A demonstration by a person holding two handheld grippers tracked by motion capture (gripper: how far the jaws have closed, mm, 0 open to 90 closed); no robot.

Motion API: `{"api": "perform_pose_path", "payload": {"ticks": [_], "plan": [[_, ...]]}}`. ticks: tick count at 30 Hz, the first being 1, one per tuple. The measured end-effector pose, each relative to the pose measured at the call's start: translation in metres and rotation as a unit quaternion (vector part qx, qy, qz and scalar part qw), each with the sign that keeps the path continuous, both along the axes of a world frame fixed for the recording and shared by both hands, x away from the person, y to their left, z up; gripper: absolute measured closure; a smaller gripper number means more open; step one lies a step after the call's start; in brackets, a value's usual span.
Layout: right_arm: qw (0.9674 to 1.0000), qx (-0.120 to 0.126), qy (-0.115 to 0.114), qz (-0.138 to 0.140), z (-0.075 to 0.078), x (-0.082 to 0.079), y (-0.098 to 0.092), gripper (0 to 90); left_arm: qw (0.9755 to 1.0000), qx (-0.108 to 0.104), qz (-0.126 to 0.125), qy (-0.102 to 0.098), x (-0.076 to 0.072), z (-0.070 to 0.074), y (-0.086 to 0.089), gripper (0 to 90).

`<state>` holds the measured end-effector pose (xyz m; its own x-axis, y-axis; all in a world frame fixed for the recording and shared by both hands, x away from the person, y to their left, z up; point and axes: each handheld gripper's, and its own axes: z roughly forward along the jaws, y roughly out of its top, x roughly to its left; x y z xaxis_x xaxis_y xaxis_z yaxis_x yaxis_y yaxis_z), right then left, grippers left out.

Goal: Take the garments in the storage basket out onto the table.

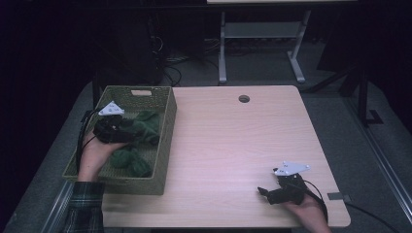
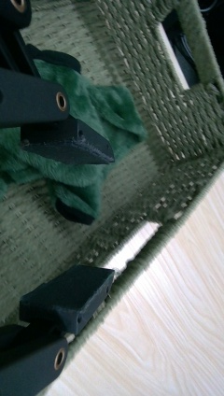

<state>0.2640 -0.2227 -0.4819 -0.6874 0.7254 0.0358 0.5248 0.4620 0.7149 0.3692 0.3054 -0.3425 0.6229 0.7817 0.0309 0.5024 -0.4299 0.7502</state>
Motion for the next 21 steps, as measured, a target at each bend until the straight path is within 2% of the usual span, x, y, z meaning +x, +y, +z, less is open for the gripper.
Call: {"api": "perform_pose_path", "payload": {"ticks": [4,7,12,21], "plan": [[1.0000,0.000,0.000,0.000,0.000,0.000,0.000,7.5,0.9999,0.001,0.009,0.004,0.003,-0.005,0.005,37.3],[1.0000,0.000,0.000,0.000,0.000,0.000,0.000,7.4,0.9996,0.016,0.017,0.014,0.006,-0.012,0.012,37.3],[1.0000,0.000,0.000,0.000,0.000,0.000,0.000,7.5,0.9991,0.019,0.028,0.024,0.009,-0.020,0.020,37.7],[1.0000,0.000,0.000,0.000,0.000,0.000,0.000,7.5,0.9976,0.040,0.035,0.045,0.015,-0.036,0.026,38.1]]}}
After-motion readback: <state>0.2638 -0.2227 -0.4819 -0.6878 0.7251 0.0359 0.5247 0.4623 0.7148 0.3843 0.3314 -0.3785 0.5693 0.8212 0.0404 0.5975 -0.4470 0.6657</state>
